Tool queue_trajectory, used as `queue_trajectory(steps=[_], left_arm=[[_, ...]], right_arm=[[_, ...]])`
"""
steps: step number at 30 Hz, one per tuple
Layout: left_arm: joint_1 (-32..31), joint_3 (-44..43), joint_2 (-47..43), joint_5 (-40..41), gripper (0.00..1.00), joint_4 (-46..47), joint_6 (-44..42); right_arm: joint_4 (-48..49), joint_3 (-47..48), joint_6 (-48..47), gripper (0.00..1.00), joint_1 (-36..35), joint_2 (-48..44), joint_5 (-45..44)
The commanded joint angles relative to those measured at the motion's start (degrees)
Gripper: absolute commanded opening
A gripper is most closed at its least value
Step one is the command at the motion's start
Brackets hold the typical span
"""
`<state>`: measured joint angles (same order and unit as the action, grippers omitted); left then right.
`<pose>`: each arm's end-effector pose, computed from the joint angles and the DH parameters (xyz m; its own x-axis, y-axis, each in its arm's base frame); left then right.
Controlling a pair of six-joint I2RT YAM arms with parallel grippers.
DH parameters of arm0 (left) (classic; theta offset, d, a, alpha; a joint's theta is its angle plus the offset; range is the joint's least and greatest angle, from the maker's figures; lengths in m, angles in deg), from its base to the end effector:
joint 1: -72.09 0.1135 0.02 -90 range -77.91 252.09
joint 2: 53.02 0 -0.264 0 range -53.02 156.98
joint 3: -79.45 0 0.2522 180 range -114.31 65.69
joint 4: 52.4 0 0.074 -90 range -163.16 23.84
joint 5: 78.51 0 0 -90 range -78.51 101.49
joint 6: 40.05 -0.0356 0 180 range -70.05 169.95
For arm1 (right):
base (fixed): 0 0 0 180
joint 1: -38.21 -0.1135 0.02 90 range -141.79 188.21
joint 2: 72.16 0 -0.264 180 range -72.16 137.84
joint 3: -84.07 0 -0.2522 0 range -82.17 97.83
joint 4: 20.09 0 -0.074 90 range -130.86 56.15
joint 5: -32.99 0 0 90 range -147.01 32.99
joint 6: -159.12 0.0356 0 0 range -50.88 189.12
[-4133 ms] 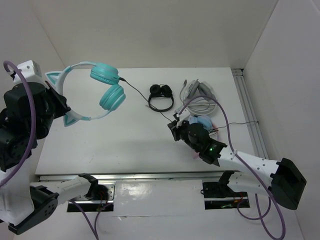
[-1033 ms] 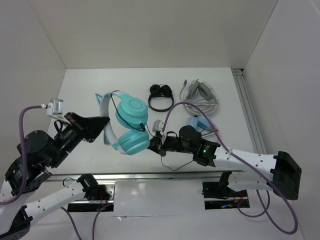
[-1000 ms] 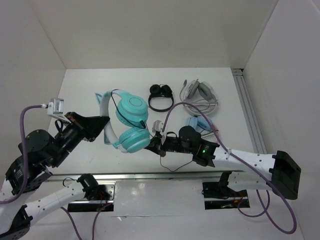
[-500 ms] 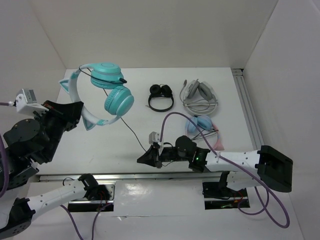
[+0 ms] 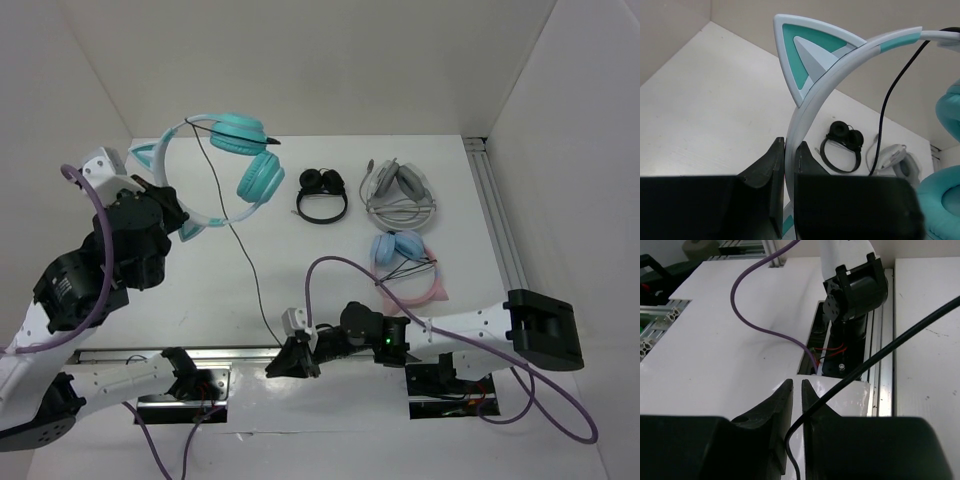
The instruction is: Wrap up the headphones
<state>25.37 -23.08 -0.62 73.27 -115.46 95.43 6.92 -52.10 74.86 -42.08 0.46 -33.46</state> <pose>0.0976 -0.0579 0.4959 0.0668 -0.5627 -0.8240 -0.2808 0.7818 -0.5567 0.0313 0.2673 0.2407 -0.1023 -0.0544 -0.9933 -0.9655 -0.2348 0.1123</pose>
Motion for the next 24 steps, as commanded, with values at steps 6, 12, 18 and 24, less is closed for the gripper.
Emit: queue_trajectory(steps=[6,12,18,24], left_arm=[[0.0,4.4,0.1,10.8,0.0,13.2,-6.3],[1.1,9.4,1.3,11.3,0.0,17.9,-9.4],[2.8,11.0,3.7,10.7,0.0,19.1,-12.4],[3.4,10.4,8.3,5.0,0.0,11.9,-18.8]], right_arm=[[4.6,2.4,0.6,0.27,-7.1,0.2,-1.4],[1.6,4.1,-0.5,0.33,-9.8,-1.5,-2.5],[-3.3,4.7,-2.3,0.16,-13.1,-5.2,-6.9],[-26.3,13.0,-8.7,0.0,-16.2,-10.8,-22.3]])
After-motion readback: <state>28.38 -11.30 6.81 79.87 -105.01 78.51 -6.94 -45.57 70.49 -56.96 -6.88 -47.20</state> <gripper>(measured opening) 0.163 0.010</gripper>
